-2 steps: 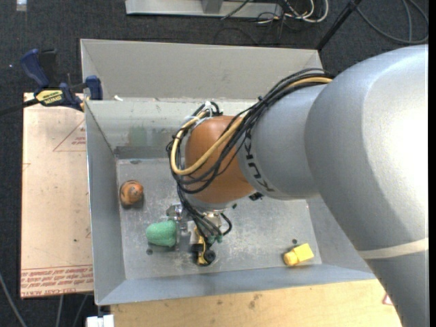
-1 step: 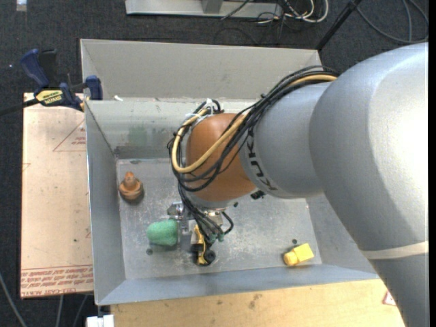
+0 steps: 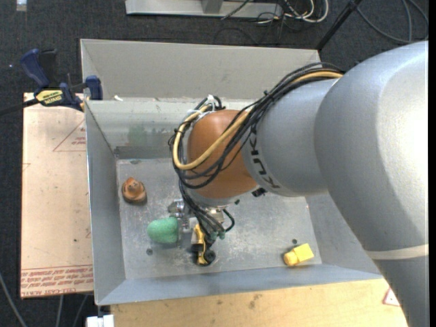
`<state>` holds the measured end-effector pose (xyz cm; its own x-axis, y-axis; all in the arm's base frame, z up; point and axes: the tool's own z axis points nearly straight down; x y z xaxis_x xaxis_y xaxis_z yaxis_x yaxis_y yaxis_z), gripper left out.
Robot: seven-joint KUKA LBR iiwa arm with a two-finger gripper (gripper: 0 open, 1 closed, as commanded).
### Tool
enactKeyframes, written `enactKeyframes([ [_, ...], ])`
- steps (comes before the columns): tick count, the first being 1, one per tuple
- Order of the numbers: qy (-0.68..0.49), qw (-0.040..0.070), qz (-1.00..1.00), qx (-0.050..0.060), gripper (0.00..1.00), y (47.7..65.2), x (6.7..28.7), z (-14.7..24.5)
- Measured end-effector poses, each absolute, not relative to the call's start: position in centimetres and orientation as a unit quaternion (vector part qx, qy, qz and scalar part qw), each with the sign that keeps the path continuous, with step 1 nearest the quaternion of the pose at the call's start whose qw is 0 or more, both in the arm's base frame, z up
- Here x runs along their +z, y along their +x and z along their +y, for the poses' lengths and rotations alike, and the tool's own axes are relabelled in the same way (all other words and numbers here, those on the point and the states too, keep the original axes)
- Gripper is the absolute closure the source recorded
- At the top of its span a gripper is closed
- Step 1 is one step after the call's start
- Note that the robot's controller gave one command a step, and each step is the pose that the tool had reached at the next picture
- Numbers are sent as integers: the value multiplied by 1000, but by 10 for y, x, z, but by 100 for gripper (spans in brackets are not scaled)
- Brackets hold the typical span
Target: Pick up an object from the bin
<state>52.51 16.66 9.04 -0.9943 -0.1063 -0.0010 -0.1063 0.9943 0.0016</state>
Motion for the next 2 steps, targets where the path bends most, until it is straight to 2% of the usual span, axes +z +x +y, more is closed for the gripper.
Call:
enactKeyframes([
  [2, -53, 0, 999, 1, 100, 525, 103, 167],
])
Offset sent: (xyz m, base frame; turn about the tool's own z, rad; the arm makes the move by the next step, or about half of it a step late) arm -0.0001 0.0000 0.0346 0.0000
